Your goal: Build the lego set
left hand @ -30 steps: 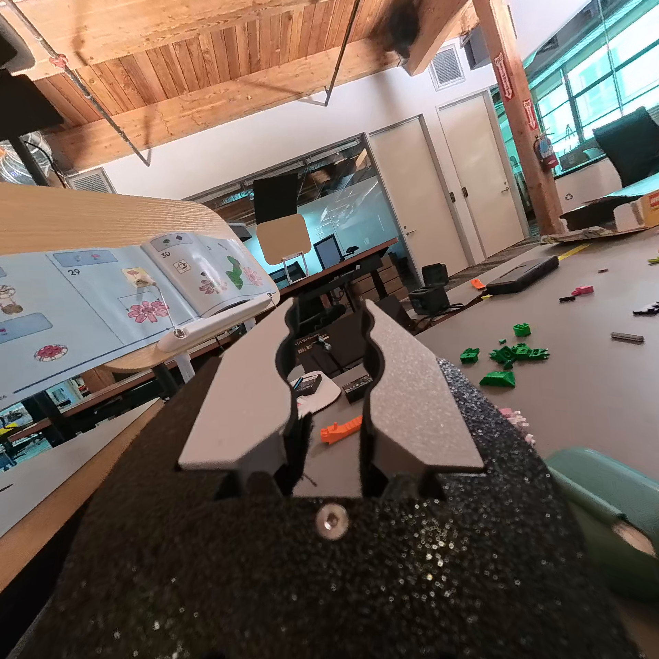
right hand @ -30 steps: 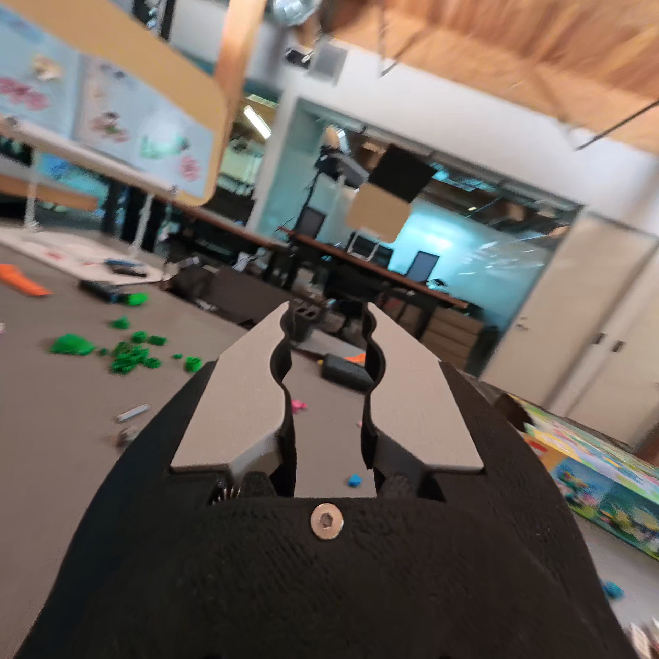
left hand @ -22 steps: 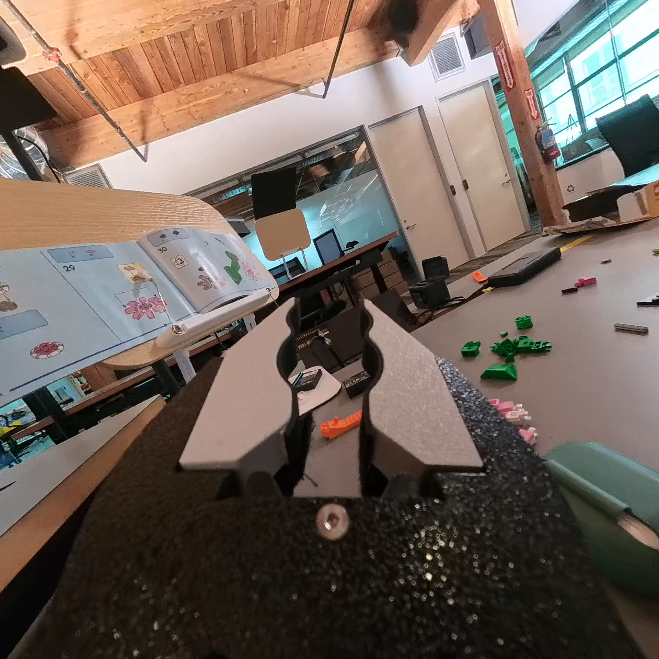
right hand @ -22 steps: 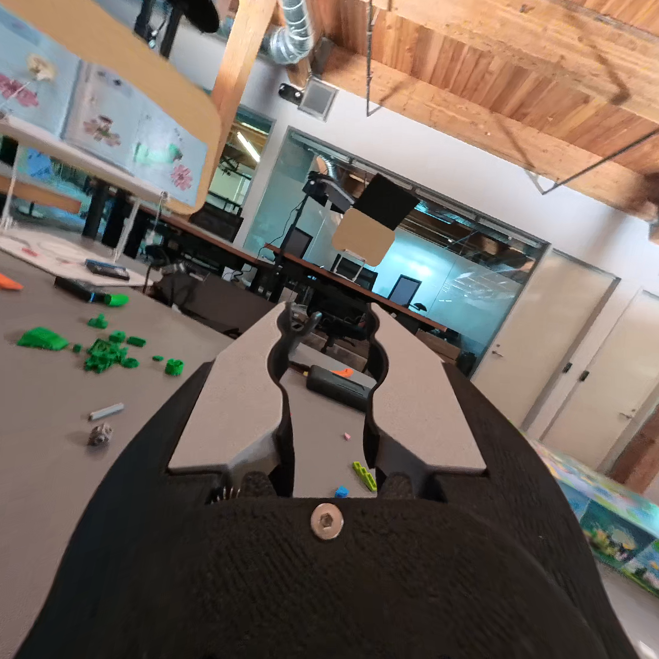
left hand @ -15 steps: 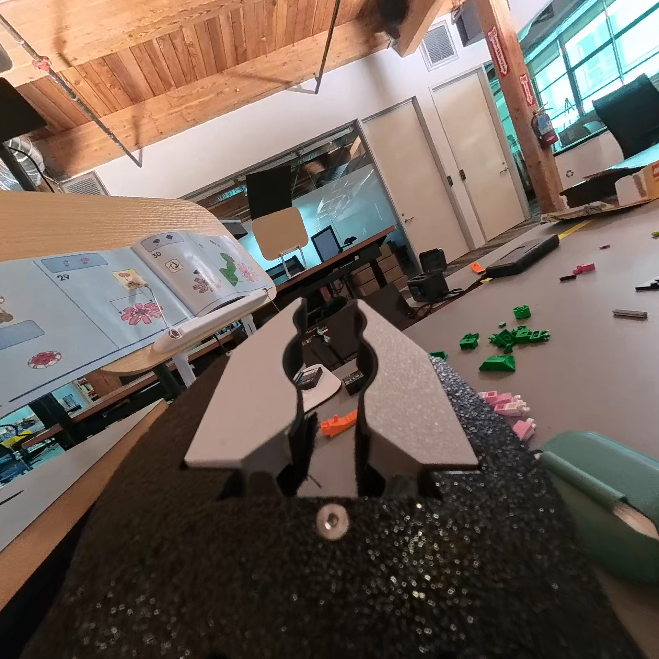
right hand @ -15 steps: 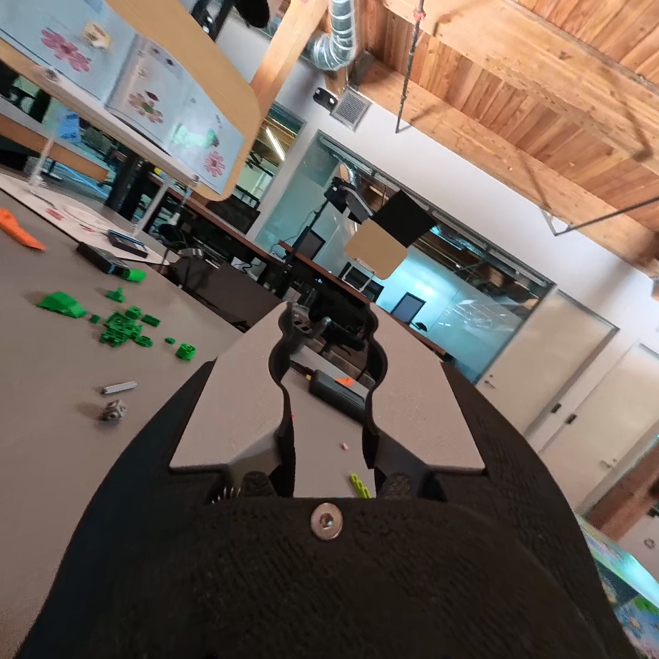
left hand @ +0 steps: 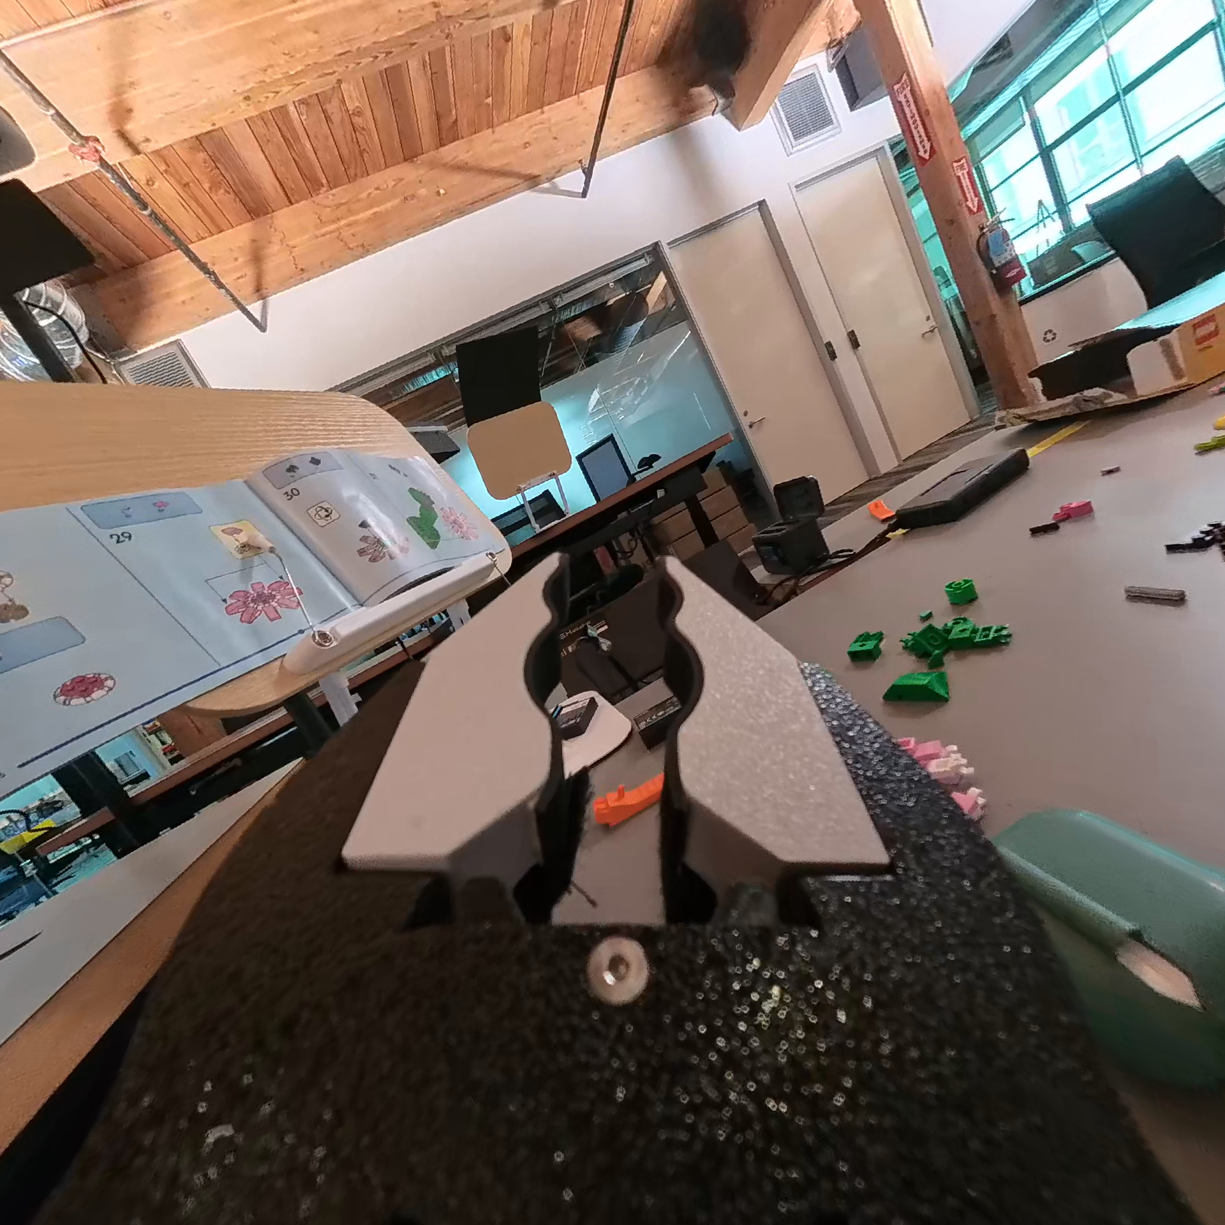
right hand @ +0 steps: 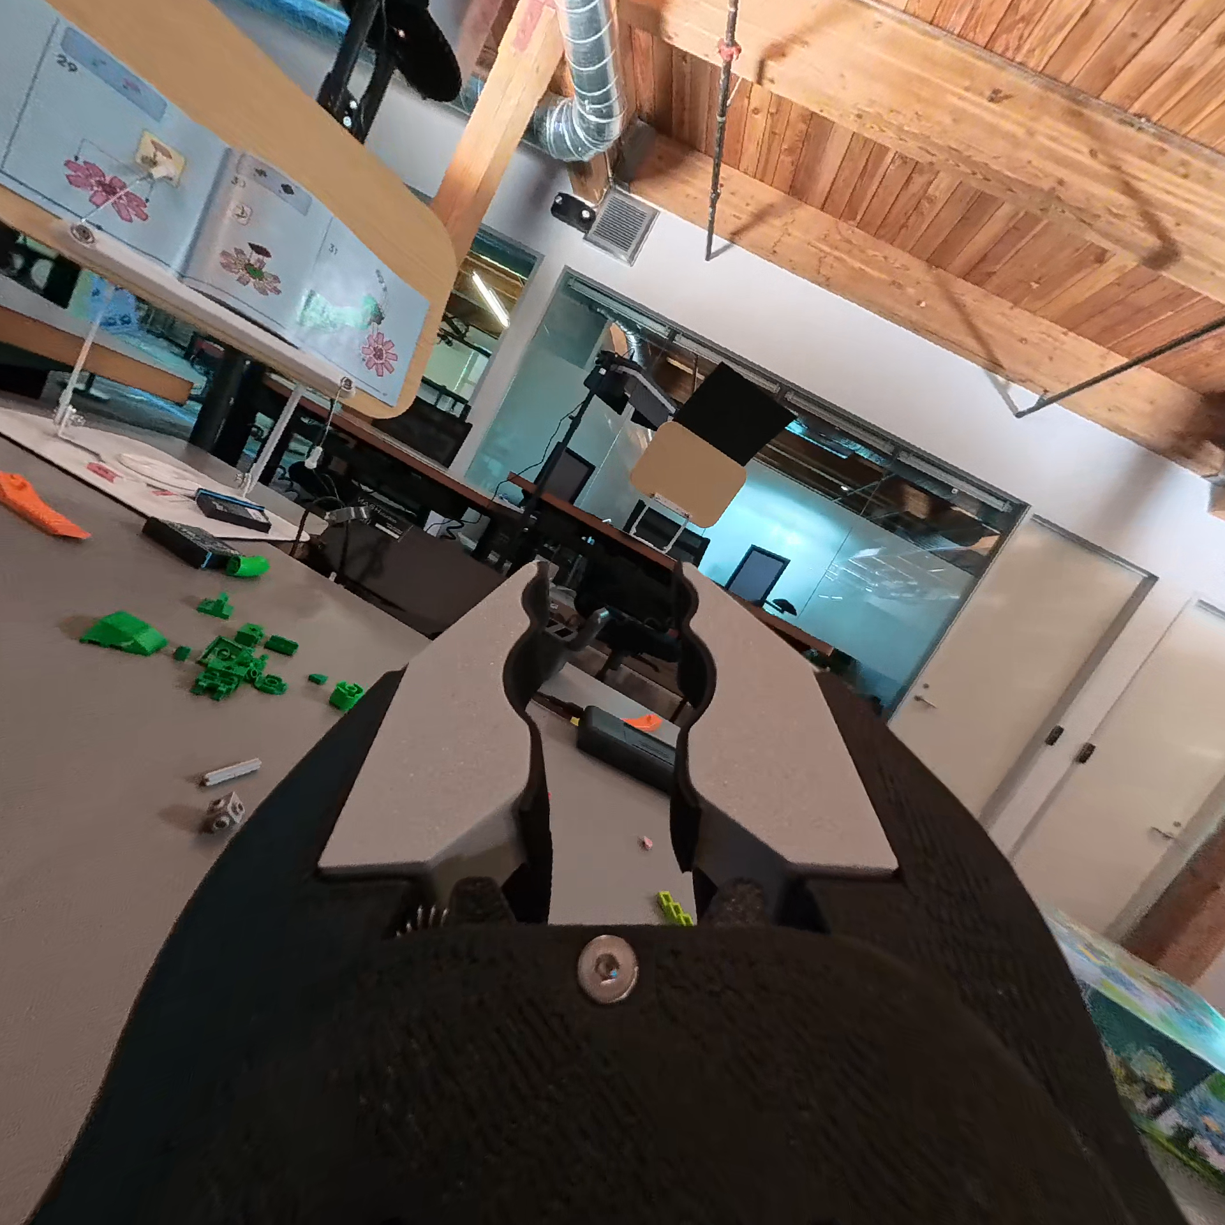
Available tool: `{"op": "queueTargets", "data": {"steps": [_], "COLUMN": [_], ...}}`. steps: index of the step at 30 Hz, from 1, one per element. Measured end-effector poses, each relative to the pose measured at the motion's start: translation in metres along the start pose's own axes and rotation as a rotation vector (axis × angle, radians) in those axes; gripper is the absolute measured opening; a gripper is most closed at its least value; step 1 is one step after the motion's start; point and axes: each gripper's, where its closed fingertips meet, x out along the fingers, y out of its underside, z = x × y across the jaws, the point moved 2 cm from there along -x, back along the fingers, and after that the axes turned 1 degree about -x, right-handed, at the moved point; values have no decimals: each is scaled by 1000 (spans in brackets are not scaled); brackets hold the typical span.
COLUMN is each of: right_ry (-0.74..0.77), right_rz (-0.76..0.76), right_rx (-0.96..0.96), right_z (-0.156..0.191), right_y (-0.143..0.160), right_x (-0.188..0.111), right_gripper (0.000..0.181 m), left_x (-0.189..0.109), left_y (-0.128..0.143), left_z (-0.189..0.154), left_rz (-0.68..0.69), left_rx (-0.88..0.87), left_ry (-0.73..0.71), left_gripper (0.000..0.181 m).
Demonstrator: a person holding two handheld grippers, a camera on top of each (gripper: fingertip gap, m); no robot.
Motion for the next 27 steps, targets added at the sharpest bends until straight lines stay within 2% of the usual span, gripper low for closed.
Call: {"op": "queueTargets", "data": {"steps": [10, 16, 18, 22, 27], "right_ry": [114, 105, 100, 110, 89], "right_rz": [-7, 59, 61, 47, 26], "right_rx": [147, 180, 165, 145, 293], "right_z": [-35, -33, -32, -37, -50], "right_y": [-1, 20, 20, 15, 10], "right_x": [-7, -6, -5, -6, -9], "right_gripper": [31, 28, 28, 28, 18], "left_x": [1, 1, 1, 1, 1], "left_y": [-4, -5, -5, -5, -6], "left_z": [-9, -13, -17, -17, -14], "left_rz": [-20, -24, -25, -27, -30], "left_rx": [13, 29, 34, 31, 6], "left_ry": [43, 64, 84, 85, 78], "left_gripper": [19, 13, 6, 5, 3]}}
